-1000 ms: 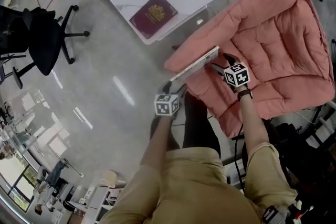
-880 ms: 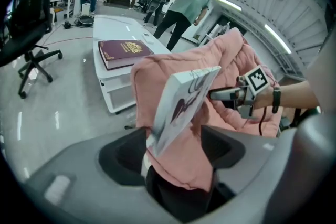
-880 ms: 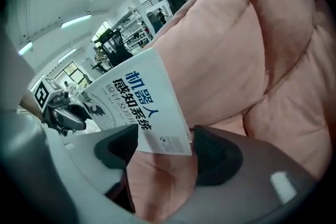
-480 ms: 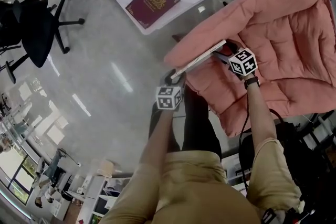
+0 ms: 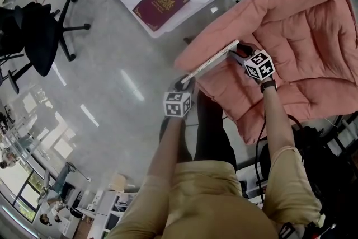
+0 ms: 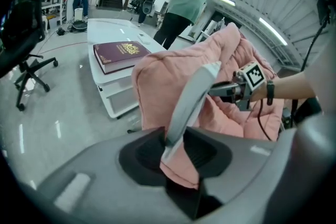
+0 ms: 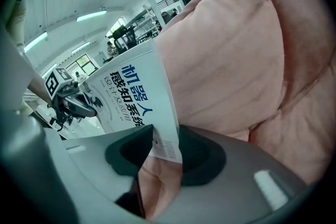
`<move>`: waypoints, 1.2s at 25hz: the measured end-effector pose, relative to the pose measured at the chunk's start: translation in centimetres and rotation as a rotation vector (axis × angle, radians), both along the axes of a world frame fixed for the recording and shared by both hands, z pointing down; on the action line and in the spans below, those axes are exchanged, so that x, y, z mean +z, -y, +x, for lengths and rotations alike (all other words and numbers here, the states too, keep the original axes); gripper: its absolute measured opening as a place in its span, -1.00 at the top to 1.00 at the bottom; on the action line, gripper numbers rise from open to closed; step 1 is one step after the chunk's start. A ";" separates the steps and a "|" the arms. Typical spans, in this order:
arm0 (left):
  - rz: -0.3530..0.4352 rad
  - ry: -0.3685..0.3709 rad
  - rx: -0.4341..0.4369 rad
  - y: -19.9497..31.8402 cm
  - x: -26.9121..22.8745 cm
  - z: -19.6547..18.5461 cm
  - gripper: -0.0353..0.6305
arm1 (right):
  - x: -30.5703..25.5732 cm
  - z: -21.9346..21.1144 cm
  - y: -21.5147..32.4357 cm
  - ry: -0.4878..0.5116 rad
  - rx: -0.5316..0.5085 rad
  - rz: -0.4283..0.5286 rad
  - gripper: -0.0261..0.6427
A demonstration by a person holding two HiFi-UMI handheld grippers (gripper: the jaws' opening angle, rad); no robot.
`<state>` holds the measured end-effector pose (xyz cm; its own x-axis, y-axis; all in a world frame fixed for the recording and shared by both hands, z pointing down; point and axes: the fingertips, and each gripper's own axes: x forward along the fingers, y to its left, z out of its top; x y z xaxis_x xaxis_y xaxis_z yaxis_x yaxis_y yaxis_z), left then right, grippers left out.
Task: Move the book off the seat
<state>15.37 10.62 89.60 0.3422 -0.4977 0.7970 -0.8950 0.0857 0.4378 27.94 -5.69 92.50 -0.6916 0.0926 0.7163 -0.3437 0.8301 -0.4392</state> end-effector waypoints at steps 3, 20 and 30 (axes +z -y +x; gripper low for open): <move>0.002 0.017 0.012 -0.2 -0.7 -0.4 0.59 | -0.4 0.7 -0.5 -0.016 0.019 0.016 0.55; 0.204 0.033 0.233 -0.9 -10.4 -0.4 0.76 | -9.8 3.7 -4.8 0.142 0.378 0.061 0.83; 0.489 0.020 0.398 -0.5 -25.8 -0.6 0.76 | -27.6 5.6 -6.6 0.265 0.589 0.319 0.84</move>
<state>14.82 11.15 63.85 0.5634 -0.6441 0.5174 -0.8256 -0.4614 0.3247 33.57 0.92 64.87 -0.7164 -0.5350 0.4477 -0.6894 0.6415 -0.3366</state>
